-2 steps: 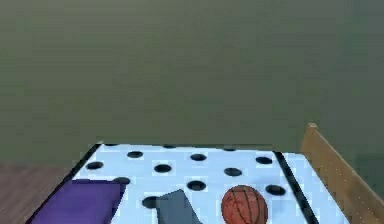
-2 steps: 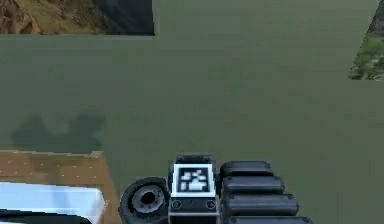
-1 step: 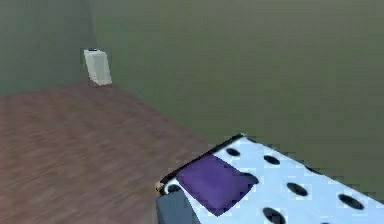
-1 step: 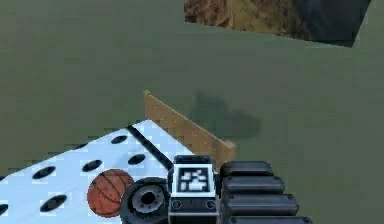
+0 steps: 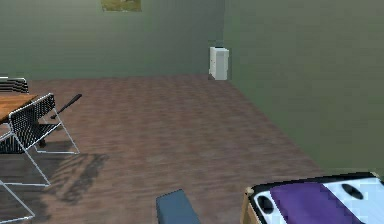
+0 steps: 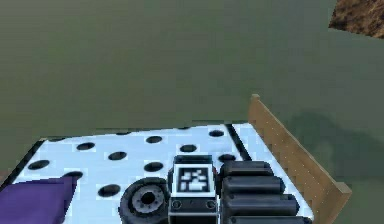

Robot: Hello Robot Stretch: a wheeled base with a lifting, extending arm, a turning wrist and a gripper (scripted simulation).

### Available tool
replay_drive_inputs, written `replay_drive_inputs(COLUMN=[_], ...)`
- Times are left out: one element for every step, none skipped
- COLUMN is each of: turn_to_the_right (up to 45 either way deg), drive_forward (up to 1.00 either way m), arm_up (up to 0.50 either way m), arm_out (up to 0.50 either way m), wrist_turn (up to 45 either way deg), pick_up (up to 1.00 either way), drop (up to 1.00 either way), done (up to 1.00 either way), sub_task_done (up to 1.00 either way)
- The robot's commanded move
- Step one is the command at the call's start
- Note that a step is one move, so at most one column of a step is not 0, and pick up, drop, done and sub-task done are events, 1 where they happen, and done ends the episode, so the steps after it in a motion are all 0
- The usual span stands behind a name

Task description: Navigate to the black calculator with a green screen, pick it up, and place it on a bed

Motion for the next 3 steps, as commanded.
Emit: replay_drive_inputs(turn_to_the_right=[0.0, 0.0, 0.0], drive_forward=[0.00, 0.00, 0.00], arm_up=[0.00, 0.00, 0.00], arm_out=[0.48, 0.00, 0.00], wrist_turn=[0.0, 45.0, 45.0], pick_up=[0.00, 0.00, 0.00], drop=[0.00, 0.00, 0.00], done=[0.00, 0.00, 0.00], sub_task_done=[0.00, 0.00, 0.00])
